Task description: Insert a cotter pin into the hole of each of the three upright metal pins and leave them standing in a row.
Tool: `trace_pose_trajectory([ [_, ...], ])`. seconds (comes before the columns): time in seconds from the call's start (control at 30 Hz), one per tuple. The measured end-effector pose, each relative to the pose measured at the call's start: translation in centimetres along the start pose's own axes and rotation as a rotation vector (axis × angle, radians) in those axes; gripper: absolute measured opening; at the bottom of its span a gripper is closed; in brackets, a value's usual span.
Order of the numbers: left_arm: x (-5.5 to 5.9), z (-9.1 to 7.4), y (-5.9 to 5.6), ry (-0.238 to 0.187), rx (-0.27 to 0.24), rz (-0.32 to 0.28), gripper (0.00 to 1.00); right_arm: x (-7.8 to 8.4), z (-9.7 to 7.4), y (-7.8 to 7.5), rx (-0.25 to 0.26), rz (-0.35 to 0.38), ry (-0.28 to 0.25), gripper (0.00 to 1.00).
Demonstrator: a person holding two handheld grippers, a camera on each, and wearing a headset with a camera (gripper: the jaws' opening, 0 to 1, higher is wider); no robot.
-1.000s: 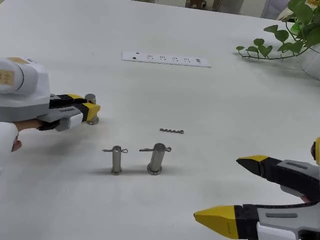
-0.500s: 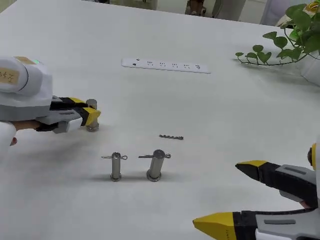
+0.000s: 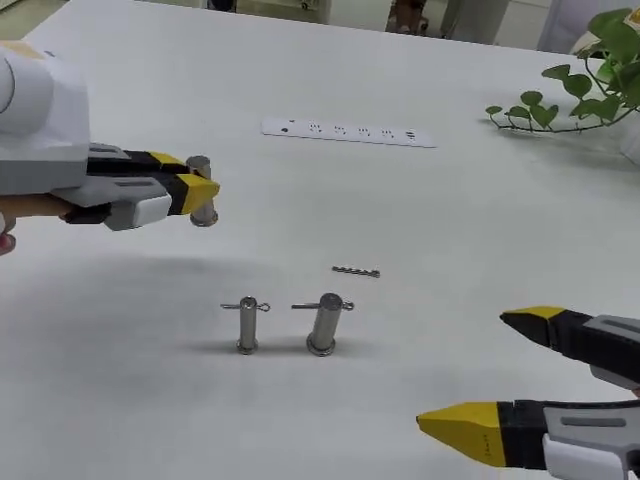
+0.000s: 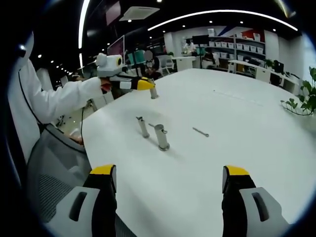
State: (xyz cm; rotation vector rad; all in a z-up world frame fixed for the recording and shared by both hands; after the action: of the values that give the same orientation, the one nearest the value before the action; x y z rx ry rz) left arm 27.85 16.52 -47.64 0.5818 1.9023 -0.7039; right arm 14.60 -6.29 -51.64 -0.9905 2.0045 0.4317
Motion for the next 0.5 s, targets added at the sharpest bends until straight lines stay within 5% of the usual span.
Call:
trace_pose_trajectory([
  [0.5,0.7,-2.0,-7.8,0.051,0.17,0.1,0.09,-0.4,-0.1,0.6,-0.009,-0.036,-0.026,0.87],
])
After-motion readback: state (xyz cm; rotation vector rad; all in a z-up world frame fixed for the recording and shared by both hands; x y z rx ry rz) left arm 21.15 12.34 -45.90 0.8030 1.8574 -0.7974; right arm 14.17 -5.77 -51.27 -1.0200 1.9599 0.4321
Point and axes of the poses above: the centre of the closed fingertips' face, and the gripper's own axes: z roughly forward along the fingers, y roughly to its left, x roughly out of its underside, the point moved 3 cm from there along -z, roughly backward along the fingers, and after that the axes turned 13 degrees about -z, right-handed, at the moved point
